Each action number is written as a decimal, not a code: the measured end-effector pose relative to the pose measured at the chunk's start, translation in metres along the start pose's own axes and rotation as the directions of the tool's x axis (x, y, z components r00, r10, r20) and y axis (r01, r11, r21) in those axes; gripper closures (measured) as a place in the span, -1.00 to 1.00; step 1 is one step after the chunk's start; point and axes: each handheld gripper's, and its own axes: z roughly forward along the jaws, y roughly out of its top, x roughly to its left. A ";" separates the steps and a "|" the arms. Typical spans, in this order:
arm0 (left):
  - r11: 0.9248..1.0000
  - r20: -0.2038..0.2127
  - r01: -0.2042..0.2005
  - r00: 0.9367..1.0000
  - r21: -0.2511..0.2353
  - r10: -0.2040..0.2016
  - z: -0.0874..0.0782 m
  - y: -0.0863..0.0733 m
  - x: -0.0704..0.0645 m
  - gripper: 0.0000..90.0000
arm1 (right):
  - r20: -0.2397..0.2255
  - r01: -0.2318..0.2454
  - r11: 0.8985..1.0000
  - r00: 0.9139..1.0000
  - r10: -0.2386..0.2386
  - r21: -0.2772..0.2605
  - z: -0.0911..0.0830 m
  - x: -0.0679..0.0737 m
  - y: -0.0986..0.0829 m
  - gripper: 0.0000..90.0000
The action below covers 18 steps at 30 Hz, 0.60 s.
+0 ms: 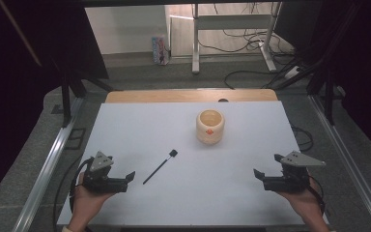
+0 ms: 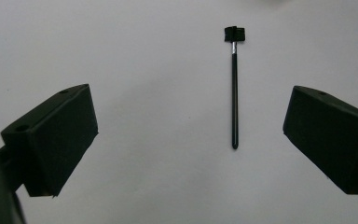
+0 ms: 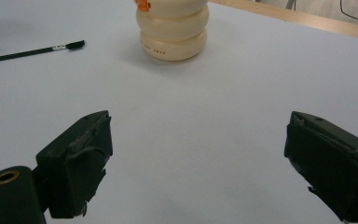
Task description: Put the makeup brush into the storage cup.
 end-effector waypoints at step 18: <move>0.999 0.015 -0.025 1.000 0.024 0.024 0.005 0.000 -0.004 -0.93 | 0.001 -0.020 1.000 1.000 0.020 0.000 0.000 -0.001 -0.001 -0.84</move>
